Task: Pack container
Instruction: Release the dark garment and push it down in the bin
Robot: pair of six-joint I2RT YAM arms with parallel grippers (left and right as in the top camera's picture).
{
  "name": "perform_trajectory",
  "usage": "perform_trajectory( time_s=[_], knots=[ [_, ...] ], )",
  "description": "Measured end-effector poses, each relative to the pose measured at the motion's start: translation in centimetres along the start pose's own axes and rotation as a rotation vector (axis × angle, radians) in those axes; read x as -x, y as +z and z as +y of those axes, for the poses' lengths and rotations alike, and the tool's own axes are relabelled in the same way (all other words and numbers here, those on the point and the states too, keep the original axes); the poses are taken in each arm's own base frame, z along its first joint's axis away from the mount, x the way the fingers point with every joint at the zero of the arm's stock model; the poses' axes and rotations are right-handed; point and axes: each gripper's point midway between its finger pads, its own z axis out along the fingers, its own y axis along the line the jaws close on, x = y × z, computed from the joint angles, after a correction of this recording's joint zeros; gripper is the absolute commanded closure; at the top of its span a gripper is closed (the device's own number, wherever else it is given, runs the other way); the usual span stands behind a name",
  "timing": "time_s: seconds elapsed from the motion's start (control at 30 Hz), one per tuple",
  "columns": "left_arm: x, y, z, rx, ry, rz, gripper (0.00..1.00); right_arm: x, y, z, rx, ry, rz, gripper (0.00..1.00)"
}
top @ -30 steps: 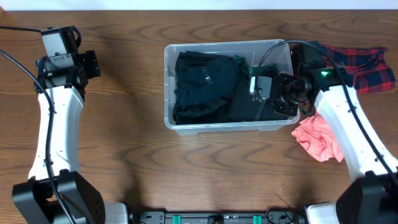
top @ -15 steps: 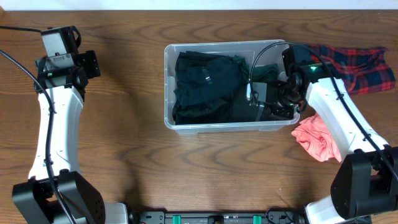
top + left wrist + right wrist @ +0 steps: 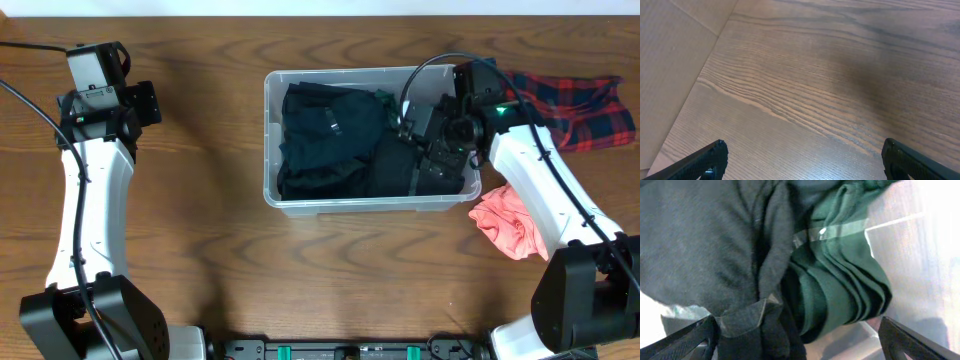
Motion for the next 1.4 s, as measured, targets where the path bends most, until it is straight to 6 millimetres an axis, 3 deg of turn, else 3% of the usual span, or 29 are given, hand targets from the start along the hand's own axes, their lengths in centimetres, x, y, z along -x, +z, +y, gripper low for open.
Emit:
perform_trajectory(
  time_s=[0.2,0.47,0.53,0.63,0.67,0.7,0.93,1.4],
  knots=[
    [0.0,0.0,0.0,0.000,-0.001,0.000,0.02,1.0,-0.6,-0.1,-0.031,0.113,-0.015,0.01],
    [0.0,0.0,0.0,0.000,0.000,0.000,0.02,2.5,-4.2,-0.3,-0.073,0.412,-0.103,0.06],
    [0.0,0.0,0.0,0.000,0.000,0.000,0.02,3.2,-5.6,-0.2,-0.071,0.477,-0.150,0.28],
    [0.0,0.0,0.0,0.000,0.000,0.000,0.02,4.5,-7.9,0.5,-0.040,0.550,-0.234,0.83],
    [0.0,0.0,0.0,0.000,0.000,0.000,0.02,4.8,-8.4,0.8,-0.025,0.567,-0.252,0.95],
    [0.0,0.0,0.0,0.000,-0.001,0.000,0.02,5.0,-8.9,1.2,-0.008,0.594,-0.268,0.99],
    [0.0,0.0,0.0,0.000,0.000,0.000,0.02,4.6,-8.3,3.1,0.110,0.813,-0.222,0.99],
    [0.0,0.0,0.0,0.000,-0.001,0.000,0.02,2.3,-5.4,4.9,0.177,1.044,-0.039,0.99]
  ],
)
